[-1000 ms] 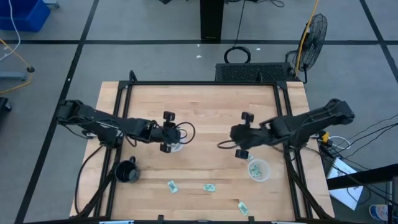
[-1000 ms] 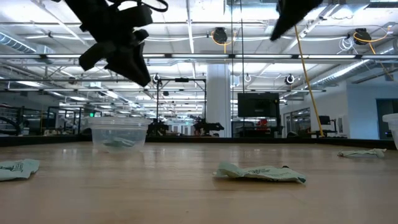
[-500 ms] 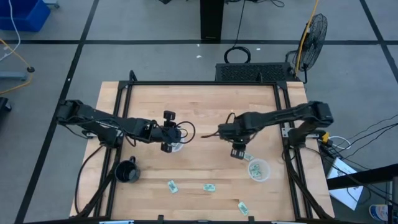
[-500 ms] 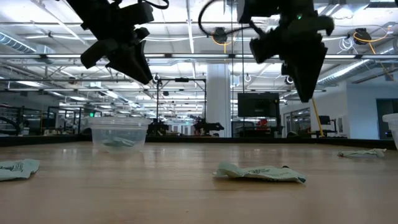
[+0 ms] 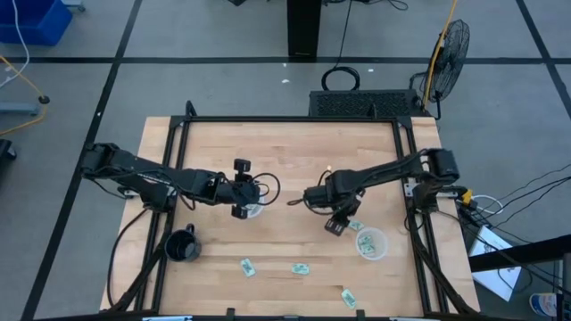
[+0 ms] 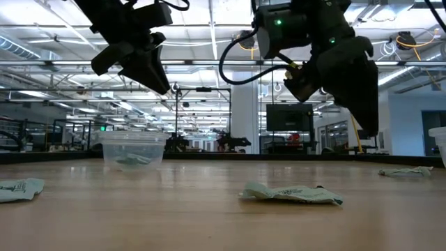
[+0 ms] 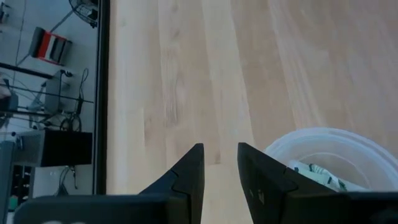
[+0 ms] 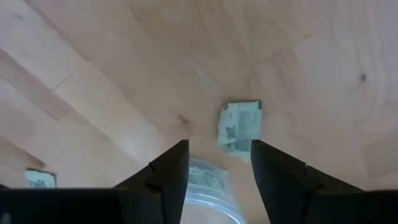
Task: Pick and place Stevia / Truvia into bins
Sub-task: Put the green stevia packet into the right transparent container
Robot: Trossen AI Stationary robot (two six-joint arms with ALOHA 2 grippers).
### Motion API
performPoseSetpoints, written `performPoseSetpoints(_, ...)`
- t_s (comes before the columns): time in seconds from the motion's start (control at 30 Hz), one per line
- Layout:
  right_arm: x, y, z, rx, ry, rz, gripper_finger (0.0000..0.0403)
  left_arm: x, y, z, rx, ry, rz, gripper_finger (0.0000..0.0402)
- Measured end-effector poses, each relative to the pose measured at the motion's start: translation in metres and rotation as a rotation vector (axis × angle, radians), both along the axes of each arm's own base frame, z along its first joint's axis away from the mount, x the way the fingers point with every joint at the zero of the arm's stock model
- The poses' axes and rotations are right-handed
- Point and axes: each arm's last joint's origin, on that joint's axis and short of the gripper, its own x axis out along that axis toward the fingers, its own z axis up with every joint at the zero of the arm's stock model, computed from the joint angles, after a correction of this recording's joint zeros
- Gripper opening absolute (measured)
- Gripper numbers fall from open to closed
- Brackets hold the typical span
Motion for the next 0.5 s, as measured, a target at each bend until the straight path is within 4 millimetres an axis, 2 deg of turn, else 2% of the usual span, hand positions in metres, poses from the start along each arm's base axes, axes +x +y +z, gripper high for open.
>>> performPoseSetpoints(0.2, -0.003, 0.008, -0.007, -0.020, 0.041, -0.036, 0.0163, 0.000, 0.000, 0.000, -0.010, -0.002, 0.012, 0.0104)
performPoseSetpoints(0.5, -0.026, 0.013, -0.040, -0.031, 0.136, -0.076, 0.0162, 0.000, 0.000, 0.000, -0.051, -0.031, 0.057, 0.0104)
